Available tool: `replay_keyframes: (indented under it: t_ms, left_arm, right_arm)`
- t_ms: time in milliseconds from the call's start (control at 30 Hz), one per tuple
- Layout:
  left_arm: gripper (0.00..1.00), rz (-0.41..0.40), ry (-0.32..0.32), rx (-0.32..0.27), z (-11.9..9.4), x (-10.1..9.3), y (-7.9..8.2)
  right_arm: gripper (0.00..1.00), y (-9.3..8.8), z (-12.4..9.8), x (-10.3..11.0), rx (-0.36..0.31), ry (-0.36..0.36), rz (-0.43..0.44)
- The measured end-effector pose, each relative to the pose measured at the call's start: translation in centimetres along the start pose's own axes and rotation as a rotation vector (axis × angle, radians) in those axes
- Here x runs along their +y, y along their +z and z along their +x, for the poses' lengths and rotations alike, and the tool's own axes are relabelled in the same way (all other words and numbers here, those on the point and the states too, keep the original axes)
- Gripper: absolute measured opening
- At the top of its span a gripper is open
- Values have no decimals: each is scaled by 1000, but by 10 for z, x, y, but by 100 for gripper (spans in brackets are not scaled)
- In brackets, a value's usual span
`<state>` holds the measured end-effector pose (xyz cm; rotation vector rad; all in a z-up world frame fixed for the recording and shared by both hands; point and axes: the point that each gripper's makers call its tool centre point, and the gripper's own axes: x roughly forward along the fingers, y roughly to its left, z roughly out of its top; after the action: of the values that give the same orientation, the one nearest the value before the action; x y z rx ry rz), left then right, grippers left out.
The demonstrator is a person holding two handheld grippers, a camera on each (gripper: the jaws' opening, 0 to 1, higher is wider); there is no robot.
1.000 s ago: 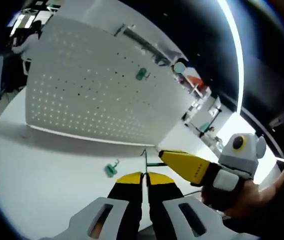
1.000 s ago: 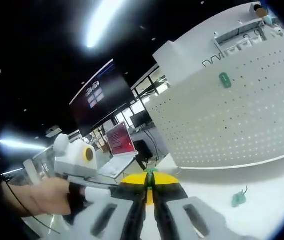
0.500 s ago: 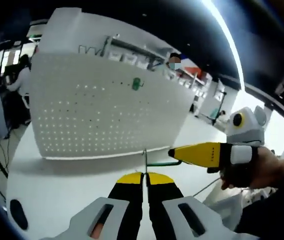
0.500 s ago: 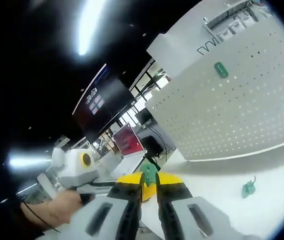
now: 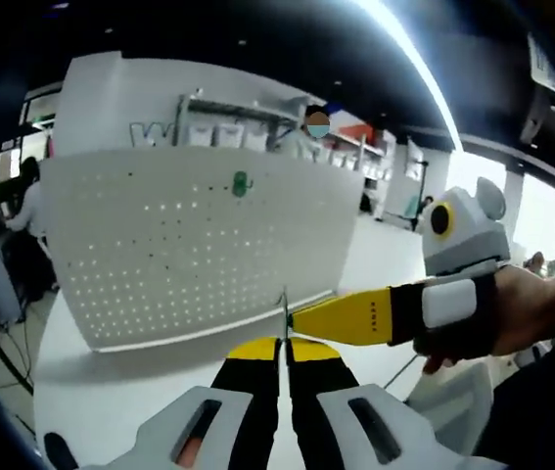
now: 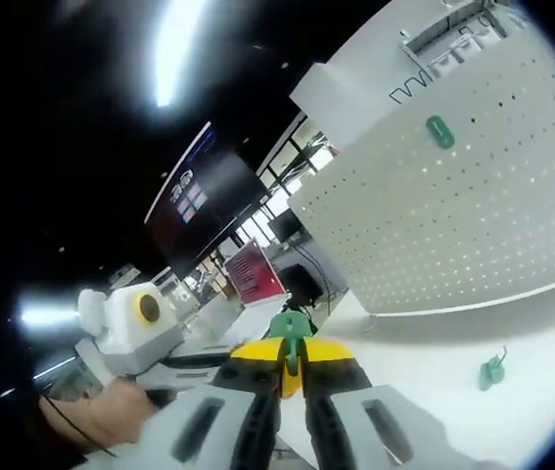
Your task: Insert the hook assembly into the mounting plate slot until the hook locks in place.
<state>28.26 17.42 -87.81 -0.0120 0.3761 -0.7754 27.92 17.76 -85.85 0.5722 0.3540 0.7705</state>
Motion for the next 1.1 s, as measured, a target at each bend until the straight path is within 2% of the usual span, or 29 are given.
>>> replay_keyframes:
  t_ms: [67,133,333,567,600,633,700,767,800,833,867,933,1000,1100]
  left_arm:
    - [1,-15,-7,-4,0,-1,0]
    - [1,-29,-15,-6,0,-1,0]
    - [2,-6,-8,7,0,0,-3]
    - [3,49,14,12,-3,3,-7]
    - [4,74,12,20,-3,4,-8]
    - [4,132,15,26,-4,5,-9]
    - [5,147,17,27,-5,4,-9]
    - [10,119,18,15,-4,6,-9]
    - [15,77,18,3,-4,6,-8]
    - [19,79,25,1,-5,9,-9]
    - [24,72,38,-21,-5,12,-7]
    - [42,23,33,-38,-5,12,-7]
    - [52,10,31,-51,-7,13,-6]
    - [56,22,30,-44,-8,15,-8]
  right_arm:
    - [3,1,-1,1,-7,6,29]
    - [2,1,-1,1,-6,4,10]
    - [1,-2,0,-1,1,-10,11]
    - [1,-8,4,2,21,-3,-14]
    - [1,-9,4,2,26,-3,-30]
    - [1,-9,5,3,28,-1,-38]
    - [1,-9,6,4,32,0,-74]
    - [1,-11,6,5,42,-2,-111]
    - [1,-11,6,4,46,-3,-123]
    - [1,-10,6,4,41,-3,-133]
    - [1,-9,6,4,41,-3,-135]
    - [1,-6,5,3,35,-9,-162]
    - [1,-3,4,1,31,-12,-183]
    - [1,1,3,-3,19,-24,-205]
